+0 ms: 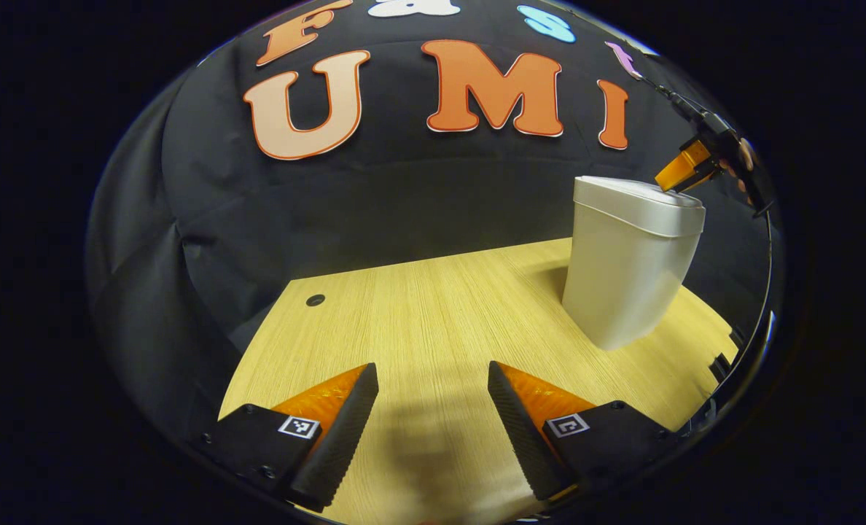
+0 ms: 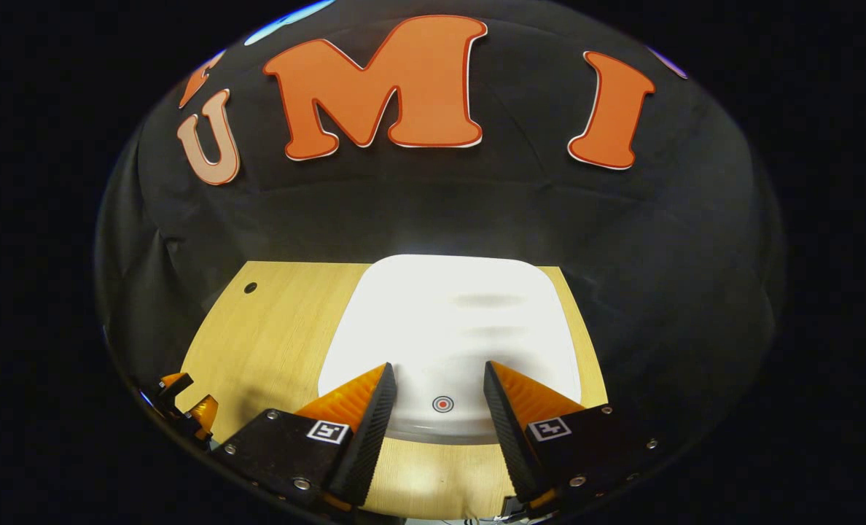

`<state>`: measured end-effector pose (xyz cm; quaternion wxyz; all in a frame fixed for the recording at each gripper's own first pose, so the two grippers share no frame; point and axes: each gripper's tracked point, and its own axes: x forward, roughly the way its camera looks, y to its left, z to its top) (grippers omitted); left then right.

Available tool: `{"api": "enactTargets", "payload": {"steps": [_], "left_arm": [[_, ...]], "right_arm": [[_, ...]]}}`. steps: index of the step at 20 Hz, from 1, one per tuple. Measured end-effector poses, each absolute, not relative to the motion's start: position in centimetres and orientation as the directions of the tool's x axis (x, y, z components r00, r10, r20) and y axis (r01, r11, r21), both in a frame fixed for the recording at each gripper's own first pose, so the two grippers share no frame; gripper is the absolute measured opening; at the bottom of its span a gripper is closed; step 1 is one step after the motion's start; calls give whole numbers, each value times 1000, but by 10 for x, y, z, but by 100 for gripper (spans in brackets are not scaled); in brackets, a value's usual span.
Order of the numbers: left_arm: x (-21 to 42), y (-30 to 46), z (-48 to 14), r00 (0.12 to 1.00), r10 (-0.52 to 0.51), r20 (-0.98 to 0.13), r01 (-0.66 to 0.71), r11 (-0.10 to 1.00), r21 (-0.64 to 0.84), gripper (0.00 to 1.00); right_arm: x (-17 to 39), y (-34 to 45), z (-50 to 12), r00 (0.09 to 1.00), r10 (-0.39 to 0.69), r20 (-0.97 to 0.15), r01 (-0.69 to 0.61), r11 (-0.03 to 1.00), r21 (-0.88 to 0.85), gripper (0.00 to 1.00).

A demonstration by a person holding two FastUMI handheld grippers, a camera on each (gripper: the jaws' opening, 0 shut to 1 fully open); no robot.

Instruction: Press the lid of the desktop garbage bin to open it, pick up the crumpled paper on the desktop and throw it into the bin, then pick up the pop can on the desktop and drop it into the bin, and finally close the garbage bin lid.

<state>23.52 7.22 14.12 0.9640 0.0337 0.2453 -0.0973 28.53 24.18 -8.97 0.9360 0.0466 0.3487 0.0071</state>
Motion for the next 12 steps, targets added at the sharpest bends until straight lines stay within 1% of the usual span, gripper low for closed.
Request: {"api": "enactTargets", "payload": {"steps": [8,10,12], "left_arm": [[234,69,136,843,-198,-500,231,973,4,97],[233,69,135,840,-203,-503,238,971,4,97],[233,70,136,839,-205,-504,241,971,7,97]], "right_arm": [[285,244,-91,785,39,-619,15,997,81,75],[284,244,-91,794,38,-606,10,997,76,70],[284,245,-91,802,45,-596,9,996,87,69]]}}
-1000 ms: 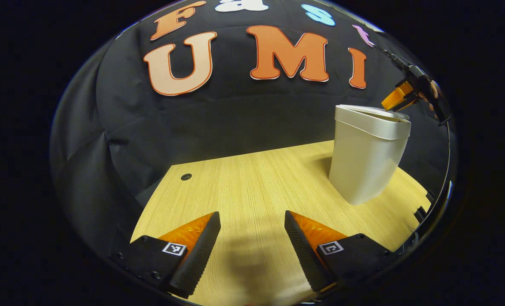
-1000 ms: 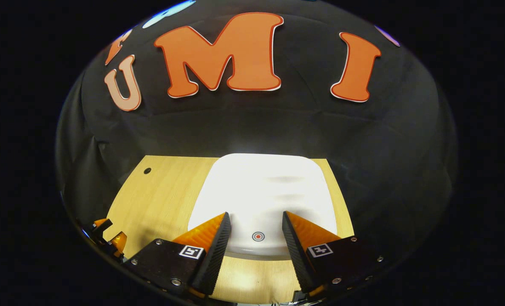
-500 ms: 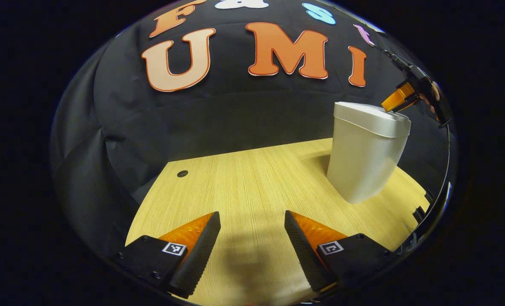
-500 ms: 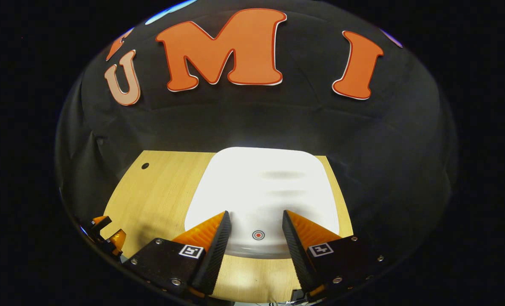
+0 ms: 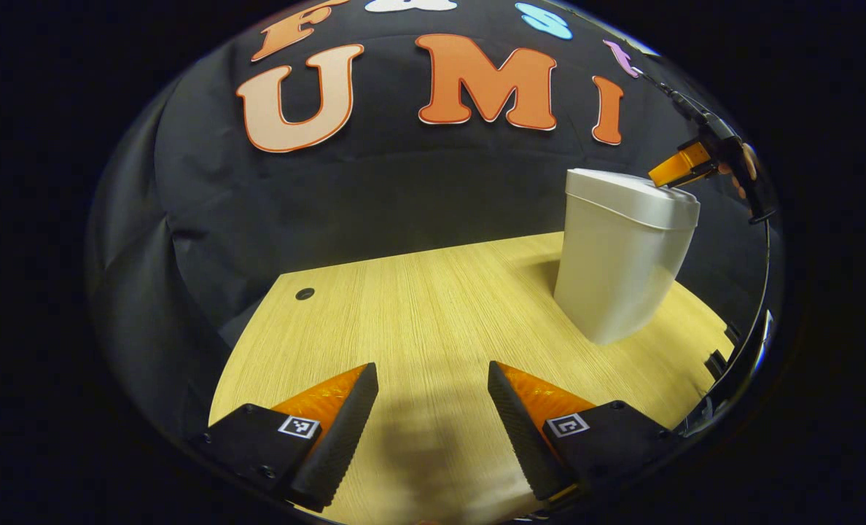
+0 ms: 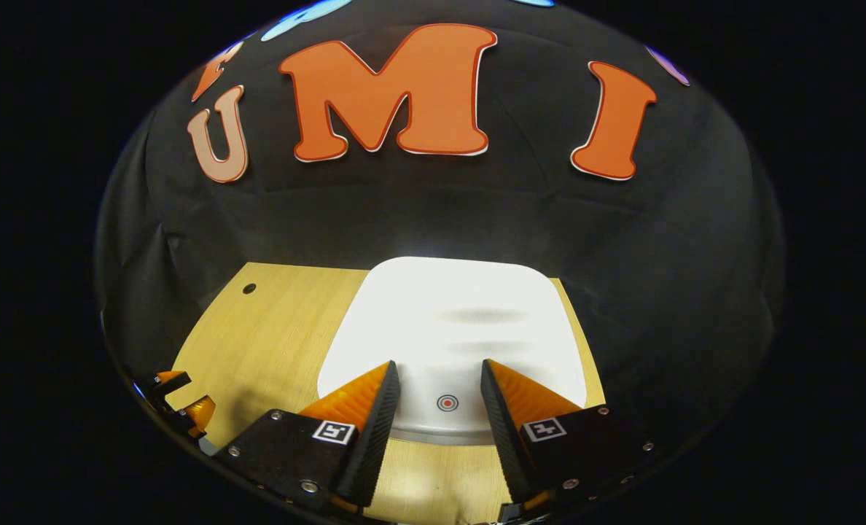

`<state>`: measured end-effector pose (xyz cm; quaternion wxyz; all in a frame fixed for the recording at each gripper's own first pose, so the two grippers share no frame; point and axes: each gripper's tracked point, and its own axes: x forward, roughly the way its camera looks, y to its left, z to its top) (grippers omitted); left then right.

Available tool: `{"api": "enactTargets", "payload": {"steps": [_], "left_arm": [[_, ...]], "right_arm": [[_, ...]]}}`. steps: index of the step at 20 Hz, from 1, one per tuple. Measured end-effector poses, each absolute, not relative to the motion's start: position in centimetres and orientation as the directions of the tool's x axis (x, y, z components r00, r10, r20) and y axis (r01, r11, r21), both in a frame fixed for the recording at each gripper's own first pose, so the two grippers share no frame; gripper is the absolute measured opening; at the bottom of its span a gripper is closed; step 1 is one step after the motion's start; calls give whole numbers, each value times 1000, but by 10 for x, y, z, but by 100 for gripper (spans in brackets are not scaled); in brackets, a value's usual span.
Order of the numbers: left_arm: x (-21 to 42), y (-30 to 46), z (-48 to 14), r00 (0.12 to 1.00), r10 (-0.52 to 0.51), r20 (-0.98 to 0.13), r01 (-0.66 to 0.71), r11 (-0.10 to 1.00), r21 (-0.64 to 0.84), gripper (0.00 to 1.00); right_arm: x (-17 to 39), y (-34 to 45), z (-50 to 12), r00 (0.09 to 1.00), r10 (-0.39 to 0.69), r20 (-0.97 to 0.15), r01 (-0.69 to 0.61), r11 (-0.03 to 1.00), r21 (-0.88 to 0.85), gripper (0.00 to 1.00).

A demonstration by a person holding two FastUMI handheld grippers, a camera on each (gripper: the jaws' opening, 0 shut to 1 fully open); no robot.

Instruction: Press the lid of the desktop garbage bin to open it, pick up the crumpled paper on the desktop and throw it into the bin, then pick up the pop can on the desktop and drop it into the bin, and finally close the garbage bin lid.

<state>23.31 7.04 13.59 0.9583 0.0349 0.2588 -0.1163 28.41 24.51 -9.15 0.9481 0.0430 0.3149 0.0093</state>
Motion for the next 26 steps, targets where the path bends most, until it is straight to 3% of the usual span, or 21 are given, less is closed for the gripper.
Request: {"api": "enactTargets", "payload": {"steps": [10,15,17,18,21,23,24,26], "left_arm": [[235,79,142,845,-197,-497,241,970,24,97],[239,97,160,871,-173,-460,219,975,47,97],[243,104,171,883,-163,-439,208,977,55,97],[246,107,176,891,-157,-427,200,978,58,97],[254,111,191,906,-153,-396,191,980,59,97],[259,113,203,918,-151,-367,185,981,61,97],[261,114,211,925,-148,-351,181,981,64,97],[267,118,228,938,-145,-316,176,982,69,97]], "right_arm": [[288,243,-90,848,27,-530,35,994,106,69],[285,247,-88,871,-2,-491,66,992,112,73],[284,254,-87,880,6,-475,59,991,122,70],[282,258,-86,885,12,-466,56,990,131,75],[277,269,-83,893,26,-449,48,987,153,77],[277,281,-73,911,51,-410,31,981,190,78],[278,286,-70,919,56,-391,26,979,201,73],[278,294,-68,925,64,-374,18,977,211,78]]}}
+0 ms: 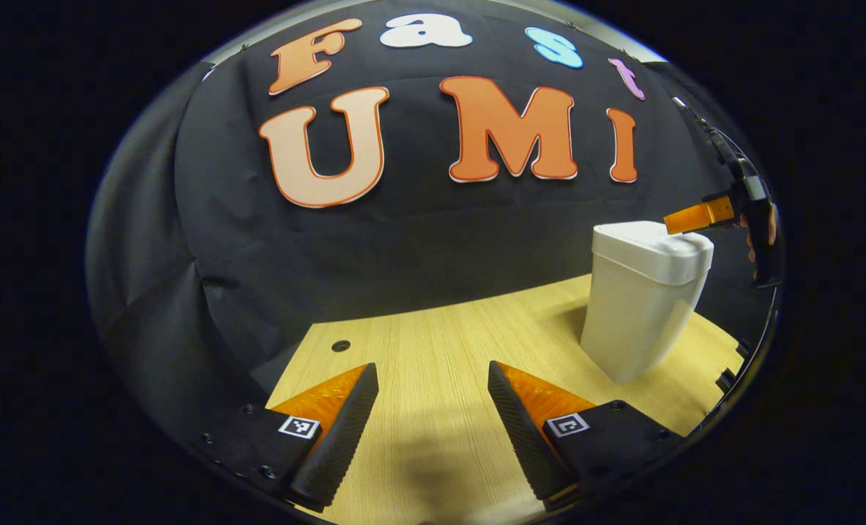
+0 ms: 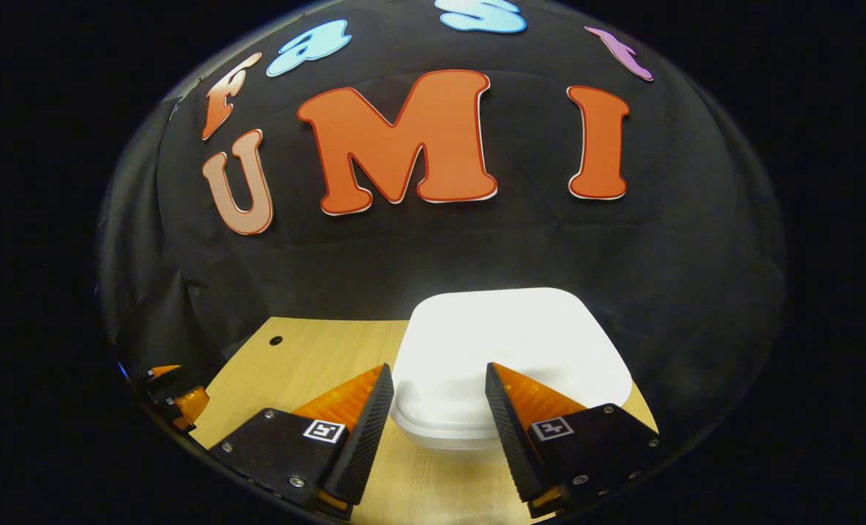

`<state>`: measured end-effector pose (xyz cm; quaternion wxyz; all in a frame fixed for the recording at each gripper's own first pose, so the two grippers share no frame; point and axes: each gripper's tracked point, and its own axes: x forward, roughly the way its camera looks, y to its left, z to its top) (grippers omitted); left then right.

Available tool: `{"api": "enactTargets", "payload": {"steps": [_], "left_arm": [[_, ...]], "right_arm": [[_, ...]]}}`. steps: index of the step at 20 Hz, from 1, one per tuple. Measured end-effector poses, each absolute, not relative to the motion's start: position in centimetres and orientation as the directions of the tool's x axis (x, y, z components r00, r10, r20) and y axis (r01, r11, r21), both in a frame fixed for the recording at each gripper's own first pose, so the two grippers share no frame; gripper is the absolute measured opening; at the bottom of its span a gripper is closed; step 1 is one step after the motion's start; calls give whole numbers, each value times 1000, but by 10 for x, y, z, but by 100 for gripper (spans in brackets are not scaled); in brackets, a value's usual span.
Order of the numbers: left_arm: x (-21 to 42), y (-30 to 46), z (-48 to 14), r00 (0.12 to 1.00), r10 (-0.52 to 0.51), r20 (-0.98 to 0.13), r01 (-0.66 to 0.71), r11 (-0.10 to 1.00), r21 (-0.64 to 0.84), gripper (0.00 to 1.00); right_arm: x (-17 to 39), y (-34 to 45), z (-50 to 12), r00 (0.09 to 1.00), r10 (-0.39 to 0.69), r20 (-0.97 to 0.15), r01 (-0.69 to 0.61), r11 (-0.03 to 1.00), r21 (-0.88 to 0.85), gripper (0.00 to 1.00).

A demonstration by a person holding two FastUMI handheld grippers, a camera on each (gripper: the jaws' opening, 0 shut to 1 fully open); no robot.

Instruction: Press the lid of the desktop garbage bin to open it, pick up the crumpled paper on the desktop and throw it into the bin, then pick up the pop can on the desktop and drop it into the bin, and finally close the garbage bin lid.

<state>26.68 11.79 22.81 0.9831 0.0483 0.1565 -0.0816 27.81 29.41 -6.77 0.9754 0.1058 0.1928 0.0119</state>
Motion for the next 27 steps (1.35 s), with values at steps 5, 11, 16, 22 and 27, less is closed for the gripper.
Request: {"api": "enactTargets", "payload": {"steps": [5,11,16,22,27], "left_arm": [[277,122,271,971,-117,-206,134,988,71,97],[282,129,299,990,-72,-118,77,996,40,96],[282,130,310,995,-53,-78,56,998,39,97],[279,129,322,999,-43,-25,44,998,42,96],[275,128,328,999,-44,-3,44,998,47,96]], "right_arm": [[275,313,-52,950,69,-306,-11,982,188,78],[267,329,-44,974,46,-222,-19,992,121,86],[259,350,-33,987,59,-152,-43,993,108,93],[248,360,-40,992,42,-122,-28,993,114,97],[243,365,-32,997,43,-61,-35,991,128,97]]}}
